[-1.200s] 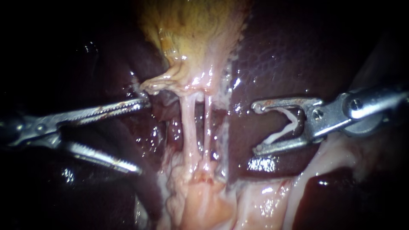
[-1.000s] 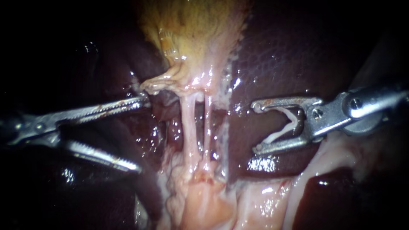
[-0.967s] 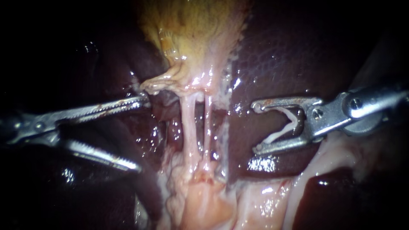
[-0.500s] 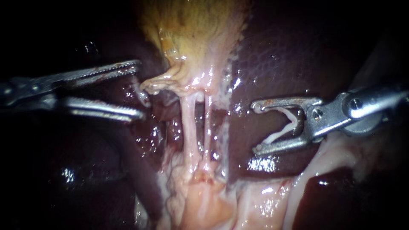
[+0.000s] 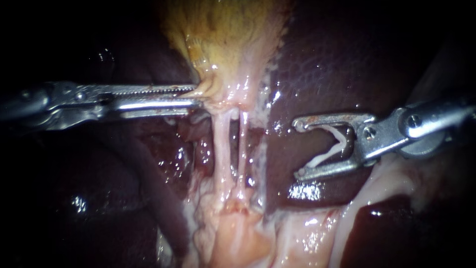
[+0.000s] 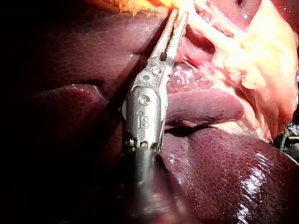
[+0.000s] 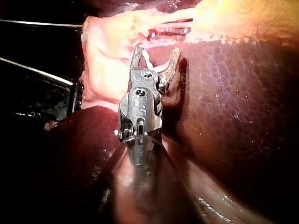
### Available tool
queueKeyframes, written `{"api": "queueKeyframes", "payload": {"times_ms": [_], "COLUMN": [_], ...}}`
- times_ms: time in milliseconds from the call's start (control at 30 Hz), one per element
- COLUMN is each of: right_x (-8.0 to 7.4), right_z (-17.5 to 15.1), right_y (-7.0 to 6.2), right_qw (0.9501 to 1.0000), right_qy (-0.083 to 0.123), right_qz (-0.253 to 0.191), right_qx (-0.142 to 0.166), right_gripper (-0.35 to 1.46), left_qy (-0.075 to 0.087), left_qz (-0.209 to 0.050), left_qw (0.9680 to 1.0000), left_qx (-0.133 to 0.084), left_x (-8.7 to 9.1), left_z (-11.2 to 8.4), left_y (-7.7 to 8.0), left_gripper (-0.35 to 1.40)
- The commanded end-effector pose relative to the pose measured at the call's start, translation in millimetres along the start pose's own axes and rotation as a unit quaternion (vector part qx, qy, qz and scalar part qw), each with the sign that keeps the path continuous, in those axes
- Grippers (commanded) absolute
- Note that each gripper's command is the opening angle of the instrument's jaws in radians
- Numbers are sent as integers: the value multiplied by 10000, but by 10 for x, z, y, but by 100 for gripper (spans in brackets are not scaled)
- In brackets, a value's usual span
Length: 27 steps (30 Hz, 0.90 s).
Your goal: Grabbing gallbladder
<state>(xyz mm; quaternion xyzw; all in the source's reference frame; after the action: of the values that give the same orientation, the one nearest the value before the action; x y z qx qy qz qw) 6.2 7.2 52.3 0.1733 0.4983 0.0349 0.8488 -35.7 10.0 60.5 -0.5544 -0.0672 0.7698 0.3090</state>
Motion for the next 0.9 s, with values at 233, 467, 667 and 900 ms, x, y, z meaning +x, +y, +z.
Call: {"api": "queueKeyframes", "payload": {"times_ms": [233, 467, 667, 900], "right_x": [0, 0, 0, -1], "right_z": [0, 0, 0, 0], "right_y": [0, 0, 0, 1], "right_qw": [10000, 10000, 10000, 10000], "right_qy": [-1, -1, -1, -2], "right_qz": [1, 0, 0, 1], "right_qx": [1, 1, 1, -1], "right_gripper": [50, 50, 50, 50], "left_qy": [-206, -305, -335, -203], "left_qz": [-131, -262, -328, -421], "left_qw": [9997, 9991, 9987, 9988], "left_qx": [-85, -103, -175, -158], "left_x": [4, 14, 41, 72], "left_z": [-7, -17, -42, -75], "left_y": [4, 7, 6, 8], "left_gripper": [-35, -35, -35, -35]}}
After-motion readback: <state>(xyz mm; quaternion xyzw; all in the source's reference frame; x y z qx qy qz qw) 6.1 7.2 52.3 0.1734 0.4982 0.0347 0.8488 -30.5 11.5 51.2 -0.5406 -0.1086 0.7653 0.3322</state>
